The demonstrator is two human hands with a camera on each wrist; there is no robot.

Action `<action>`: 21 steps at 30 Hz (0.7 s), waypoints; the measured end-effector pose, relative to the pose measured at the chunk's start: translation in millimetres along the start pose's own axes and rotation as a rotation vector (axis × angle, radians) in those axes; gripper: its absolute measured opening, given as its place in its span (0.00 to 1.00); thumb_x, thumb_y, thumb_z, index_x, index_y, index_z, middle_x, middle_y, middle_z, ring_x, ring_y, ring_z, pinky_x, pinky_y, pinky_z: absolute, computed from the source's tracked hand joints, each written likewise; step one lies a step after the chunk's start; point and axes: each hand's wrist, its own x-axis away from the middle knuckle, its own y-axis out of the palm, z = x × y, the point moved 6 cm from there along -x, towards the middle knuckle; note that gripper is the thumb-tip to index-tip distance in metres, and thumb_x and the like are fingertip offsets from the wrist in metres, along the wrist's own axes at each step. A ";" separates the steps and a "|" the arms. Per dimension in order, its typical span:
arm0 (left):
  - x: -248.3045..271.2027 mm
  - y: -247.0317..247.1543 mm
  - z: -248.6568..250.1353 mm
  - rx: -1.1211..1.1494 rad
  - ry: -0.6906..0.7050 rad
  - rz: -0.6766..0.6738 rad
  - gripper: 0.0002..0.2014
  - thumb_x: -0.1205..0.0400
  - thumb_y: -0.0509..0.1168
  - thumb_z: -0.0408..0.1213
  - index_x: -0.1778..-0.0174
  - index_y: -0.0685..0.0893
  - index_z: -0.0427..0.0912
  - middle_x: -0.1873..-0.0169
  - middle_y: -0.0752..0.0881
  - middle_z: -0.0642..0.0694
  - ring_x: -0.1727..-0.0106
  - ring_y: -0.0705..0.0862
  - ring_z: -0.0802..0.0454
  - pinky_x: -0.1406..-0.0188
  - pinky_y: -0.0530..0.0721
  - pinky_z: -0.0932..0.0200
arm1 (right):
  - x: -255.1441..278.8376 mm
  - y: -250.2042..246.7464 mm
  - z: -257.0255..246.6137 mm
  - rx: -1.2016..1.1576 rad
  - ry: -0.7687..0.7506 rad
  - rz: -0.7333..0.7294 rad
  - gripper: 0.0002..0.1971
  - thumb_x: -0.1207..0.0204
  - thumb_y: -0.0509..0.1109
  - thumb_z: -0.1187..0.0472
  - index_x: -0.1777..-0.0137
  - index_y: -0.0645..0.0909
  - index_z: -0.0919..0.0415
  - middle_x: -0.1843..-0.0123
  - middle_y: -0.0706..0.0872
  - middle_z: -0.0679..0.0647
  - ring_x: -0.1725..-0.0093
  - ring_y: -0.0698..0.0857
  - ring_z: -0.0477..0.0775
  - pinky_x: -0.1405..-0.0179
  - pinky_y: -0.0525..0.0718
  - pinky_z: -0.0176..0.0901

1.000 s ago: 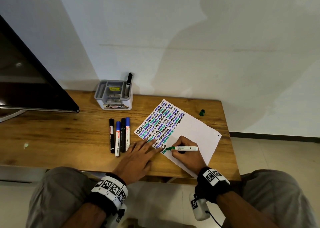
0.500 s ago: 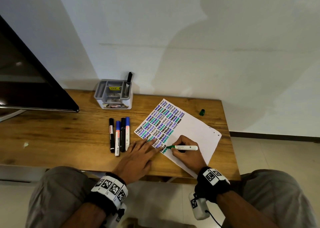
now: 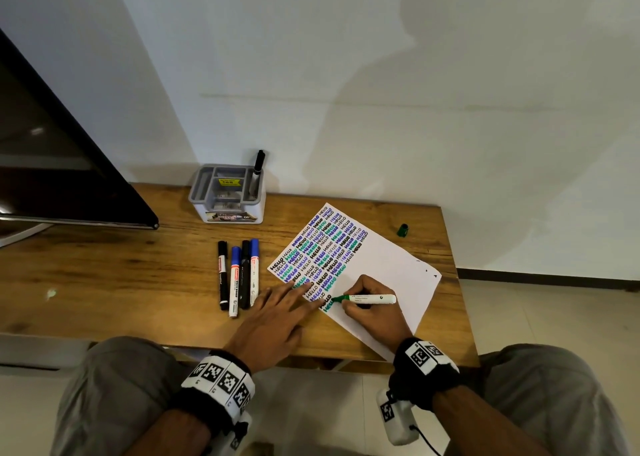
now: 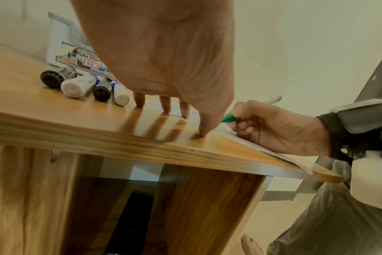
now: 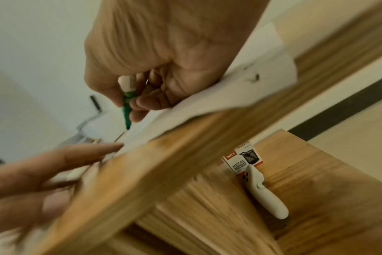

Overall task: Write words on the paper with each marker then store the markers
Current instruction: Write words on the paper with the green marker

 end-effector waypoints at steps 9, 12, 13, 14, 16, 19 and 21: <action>-0.7 -1.0 -0.7 0.025 0.015 0.022 0.31 0.18 0.56 0.49 0.18 0.56 0.69 0.14 0.58 0.56 0.14 0.56 0.48 0.19 0.56 0.40 | -22.9 -74.2 -13.3 -0.223 0.134 0.199 0.06 0.14 0.68 0.62 0.41 0.83 0.61 0.58 0.91 0.62 0.65 0.83 0.52 0.66 0.81 0.41; -1.4 -0.5 -1.0 0.036 0.015 0.037 0.32 0.17 0.58 0.49 0.18 0.56 0.69 0.14 0.58 0.56 0.14 0.57 0.48 0.18 0.55 0.41 | -43.9 -111.4 -15.1 0.013 0.046 0.325 0.07 0.14 0.69 0.55 0.40 0.84 0.54 0.55 0.92 0.54 0.59 0.88 0.49 0.59 0.83 0.41; -1.5 -0.6 -0.8 0.034 0.017 0.042 0.32 0.17 0.58 0.48 0.18 0.56 0.69 0.14 0.58 0.56 0.14 0.57 0.47 0.18 0.55 0.41 | -50.4 -120.2 -16.8 0.095 0.004 0.341 0.08 0.14 0.70 0.54 0.39 0.83 0.52 0.52 0.91 0.53 0.56 0.88 0.48 0.56 0.84 0.40; -1.2 -0.4 -0.9 0.031 0.020 0.041 0.31 0.17 0.58 0.48 0.18 0.56 0.69 0.14 0.58 0.55 0.14 0.57 0.47 0.18 0.54 0.41 | -57.6 -126.8 -16.0 0.177 -0.015 0.340 0.09 0.16 0.71 0.55 0.38 0.83 0.53 0.50 0.90 0.53 0.54 0.88 0.47 0.54 0.83 0.40; -1.1 -0.8 -1.0 0.035 0.023 0.044 0.31 0.17 0.58 0.49 0.17 0.56 0.68 0.14 0.58 0.55 0.14 0.57 0.46 0.18 0.55 0.41 | -72.8 -135.6 -10.0 0.301 0.025 0.324 0.15 0.21 0.75 0.60 0.36 0.80 0.57 0.48 0.87 0.55 0.53 0.85 0.49 0.56 0.82 0.41; -1.0 -0.3 -1.8 0.030 0.030 0.046 0.32 0.18 0.58 0.49 0.17 0.56 0.65 0.14 0.59 0.55 0.15 0.59 0.46 0.19 0.57 0.41 | -91.2 -137.7 -7.4 0.457 0.048 0.321 0.23 0.28 0.81 0.64 0.35 0.79 0.60 0.45 0.84 0.57 0.48 0.82 0.54 0.51 0.76 0.41; -1.0 1.9 -3.0 0.028 0.027 0.037 0.32 0.18 0.57 0.49 0.16 0.56 0.66 0.14 0.58 0.56 0.14 0.58 0.47 0.19 0.54 0.43 | -98.6 -132.9 -6.4 0.450 0.074 0.285 0.24 0.29 0.81 0.64 0.34 0.79 0.59 0.45 0.82 0.54 0.48 0.81 0.51 0.49 0.73 0.40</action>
